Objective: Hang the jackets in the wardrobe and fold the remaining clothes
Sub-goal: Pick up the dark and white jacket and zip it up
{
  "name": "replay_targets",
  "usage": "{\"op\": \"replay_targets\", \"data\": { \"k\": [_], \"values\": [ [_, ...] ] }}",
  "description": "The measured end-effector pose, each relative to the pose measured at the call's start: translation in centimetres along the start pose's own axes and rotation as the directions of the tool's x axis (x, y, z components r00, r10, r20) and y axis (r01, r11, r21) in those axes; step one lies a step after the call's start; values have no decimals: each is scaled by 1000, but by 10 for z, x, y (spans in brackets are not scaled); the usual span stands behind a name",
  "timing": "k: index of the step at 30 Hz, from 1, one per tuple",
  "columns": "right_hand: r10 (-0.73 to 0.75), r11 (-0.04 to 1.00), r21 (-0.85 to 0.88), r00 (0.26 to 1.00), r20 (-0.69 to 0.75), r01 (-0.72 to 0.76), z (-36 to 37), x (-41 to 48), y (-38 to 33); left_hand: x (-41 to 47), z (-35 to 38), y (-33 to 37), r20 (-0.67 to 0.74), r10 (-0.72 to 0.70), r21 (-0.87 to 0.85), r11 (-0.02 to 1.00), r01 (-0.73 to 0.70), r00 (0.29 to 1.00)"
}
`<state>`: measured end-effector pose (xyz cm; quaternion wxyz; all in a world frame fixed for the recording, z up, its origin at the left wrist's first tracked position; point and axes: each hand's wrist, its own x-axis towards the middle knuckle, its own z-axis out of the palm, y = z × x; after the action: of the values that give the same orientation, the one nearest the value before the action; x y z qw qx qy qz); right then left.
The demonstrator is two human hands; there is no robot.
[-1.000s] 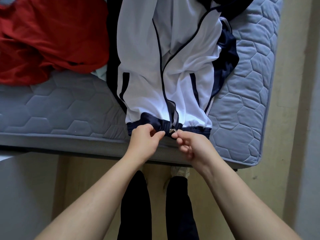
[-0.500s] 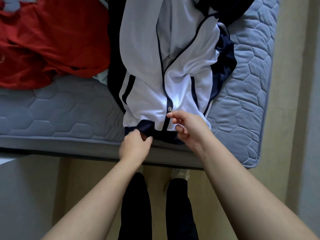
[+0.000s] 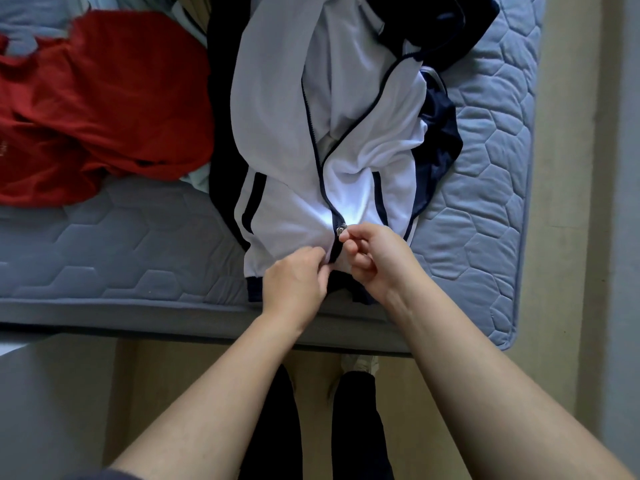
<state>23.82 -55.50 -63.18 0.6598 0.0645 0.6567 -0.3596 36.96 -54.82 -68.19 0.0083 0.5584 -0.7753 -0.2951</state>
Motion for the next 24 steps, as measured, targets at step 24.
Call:
{"op": "replay_targets", "data": {
  "k": [24],
  "values": [
    [-196,978,69,980,-38,198,1,9,-48,25,-4,-4,323,-196,112,979,168,926]
  ]
}}
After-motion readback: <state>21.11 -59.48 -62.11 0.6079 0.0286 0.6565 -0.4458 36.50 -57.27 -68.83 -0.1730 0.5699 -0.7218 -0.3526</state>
